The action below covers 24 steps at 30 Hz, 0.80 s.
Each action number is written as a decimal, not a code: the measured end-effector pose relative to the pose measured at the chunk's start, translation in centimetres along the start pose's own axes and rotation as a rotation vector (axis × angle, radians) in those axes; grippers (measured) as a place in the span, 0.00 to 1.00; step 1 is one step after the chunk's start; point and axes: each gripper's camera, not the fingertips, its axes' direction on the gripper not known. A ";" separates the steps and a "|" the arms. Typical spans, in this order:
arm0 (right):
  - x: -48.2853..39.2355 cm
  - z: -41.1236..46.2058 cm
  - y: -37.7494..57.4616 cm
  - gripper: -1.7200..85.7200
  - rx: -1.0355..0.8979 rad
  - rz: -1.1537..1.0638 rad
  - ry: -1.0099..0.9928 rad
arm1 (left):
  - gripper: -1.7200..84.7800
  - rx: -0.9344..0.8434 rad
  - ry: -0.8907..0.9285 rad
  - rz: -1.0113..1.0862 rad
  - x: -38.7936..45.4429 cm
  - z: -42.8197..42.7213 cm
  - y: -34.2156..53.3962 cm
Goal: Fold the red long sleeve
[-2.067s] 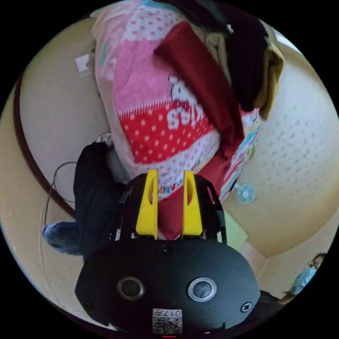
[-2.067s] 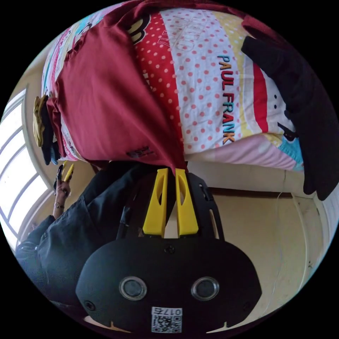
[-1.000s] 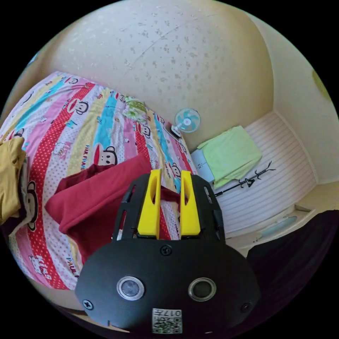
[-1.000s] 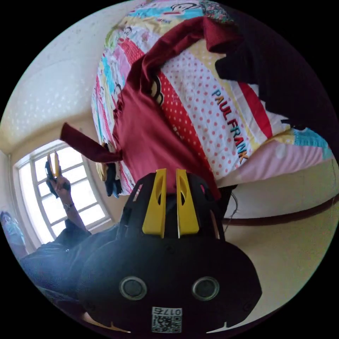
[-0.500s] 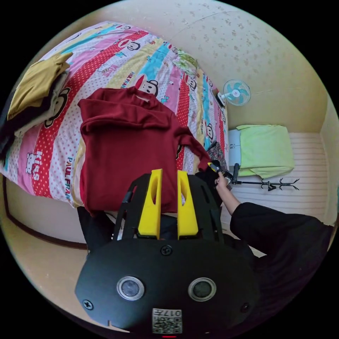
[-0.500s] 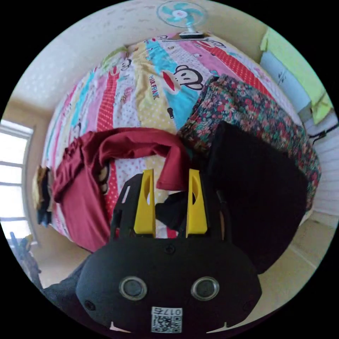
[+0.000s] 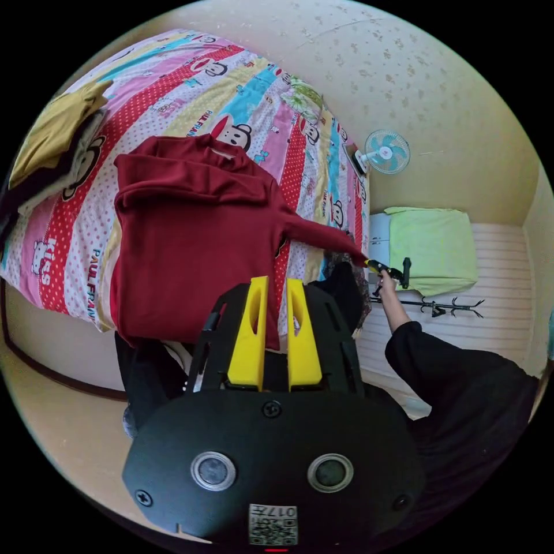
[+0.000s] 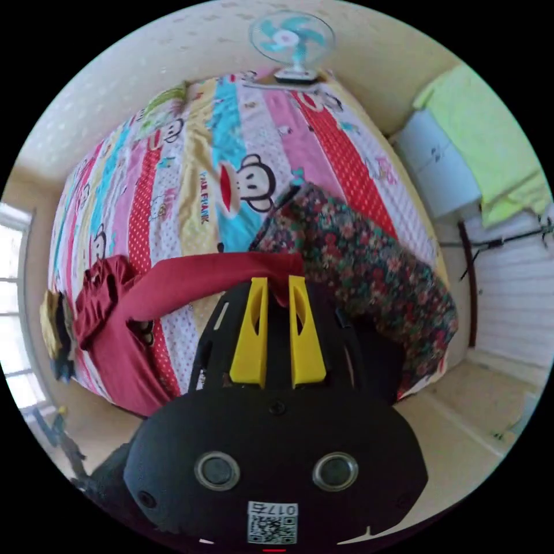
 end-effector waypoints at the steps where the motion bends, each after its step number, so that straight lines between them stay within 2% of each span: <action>1: 3.6 1.4 1.0 0.11 0.011 0.167 -0.126 | 0.09 0.000 0.009 -0.008 0.0 -0.1 0.0; 2: 5.1 1.8 1.8 0.12 0.038 0.232 -0.213 | 0.09 0.000 0.017 -0.020 0.0 -0.3 -0.2; 4: 8.2 2.5 5.5 0.13 0.203 0.337 -0.525 | 0.09 0.006 0.006 -0.027 0.3 -0.9 -0.4; 6: 8.4 3.5 6.8 0.14 0.220 0.337 -0.578 | 0.09 0.014 -0.009 -0.038 0.6 -1.4 -0.7; 11: 6.2 4.8 4.0 0.16 0.179 0.182 -0.442 | 0.09 -0.021 0.015 -0.107 0.2 -0.8 -1.3; 14: 5.0 6.5 0.1 0.17 0.113 0.062 -0.252 | 0.09 -0.037 0.028 -0.134 0.2 -0.3 -1.4; 17: 4.1 12.4 -3.2 0.12 -0.138 -0.061 -0.155 | 0.08 -0.078 -0.014 -0.146 0.2 0.5 -1.5; 18: 3.3 13.1 -3.5 0.10 -0.144 -0.113 -0.192 | 0.08 -0.100 -0.025 -0.169 -0.1 0.8 -1.5; 20: 1.2 10.8 -3.4 0.07 0.000 -0.171 -0.326 | 0.08 -0.110 -0.028 -0.199 -0.5 0.8 -1.4; 21: -1.0 8.7 -3.0 0.07 0.098 -0.235 -0.454 | 0.08 -0.109 -0.029 -0.211 -0.6 0.7 -1.4; 24: -10.9 3.9 0.2 0.06 0.185 -0.532 -0.731 | 0.08 -0.108 -0.058 -0.216 -0.7 0.5 -1.6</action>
